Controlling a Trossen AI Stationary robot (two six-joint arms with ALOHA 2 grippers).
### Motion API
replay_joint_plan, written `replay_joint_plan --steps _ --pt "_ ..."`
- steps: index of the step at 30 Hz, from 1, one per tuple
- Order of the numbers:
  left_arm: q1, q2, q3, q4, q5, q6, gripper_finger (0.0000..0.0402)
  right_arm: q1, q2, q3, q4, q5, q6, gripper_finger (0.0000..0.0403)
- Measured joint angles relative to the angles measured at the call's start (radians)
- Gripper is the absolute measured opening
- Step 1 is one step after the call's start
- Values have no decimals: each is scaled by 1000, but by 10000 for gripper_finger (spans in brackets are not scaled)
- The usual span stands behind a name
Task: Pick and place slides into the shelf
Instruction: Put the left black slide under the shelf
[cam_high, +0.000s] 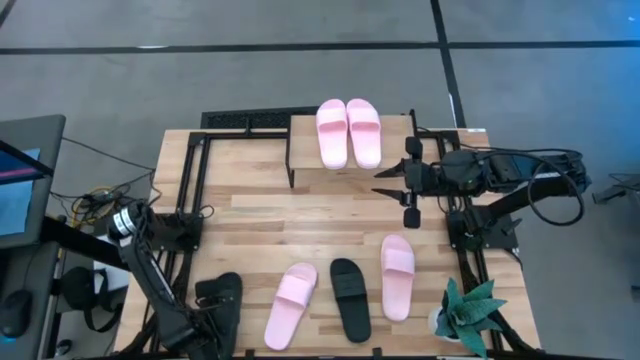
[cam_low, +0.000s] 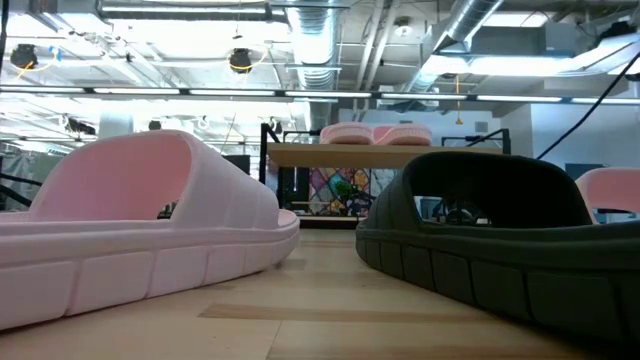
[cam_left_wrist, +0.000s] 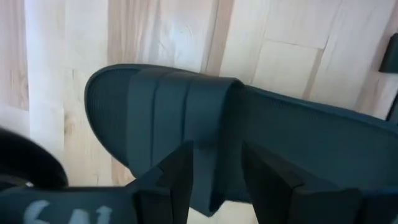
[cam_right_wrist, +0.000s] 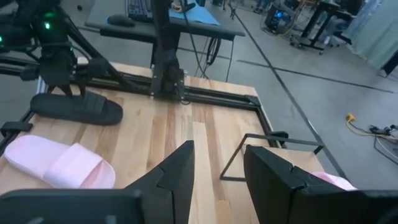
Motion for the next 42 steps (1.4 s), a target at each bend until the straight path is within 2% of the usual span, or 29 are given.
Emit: replay_joint_plan --steps 8,17,26,34,42 --pt "-18 36 2 -16 -13 -17 123 0 0 0 23 0 11 127" --pt "-21 37 2 -129 -50 -60 123 -5 0 0 24 0 50 127" --pt "-36 37 2 -105 -94 -58 123 -5 0 0 32 0 71 127" --pt "-38 94 4 -88 -61 -49 123 -5 0 0 32 0 71 127" --pt "-38 100 6 -221 -49 -139 123 -5 0 0 65 1 67 127"
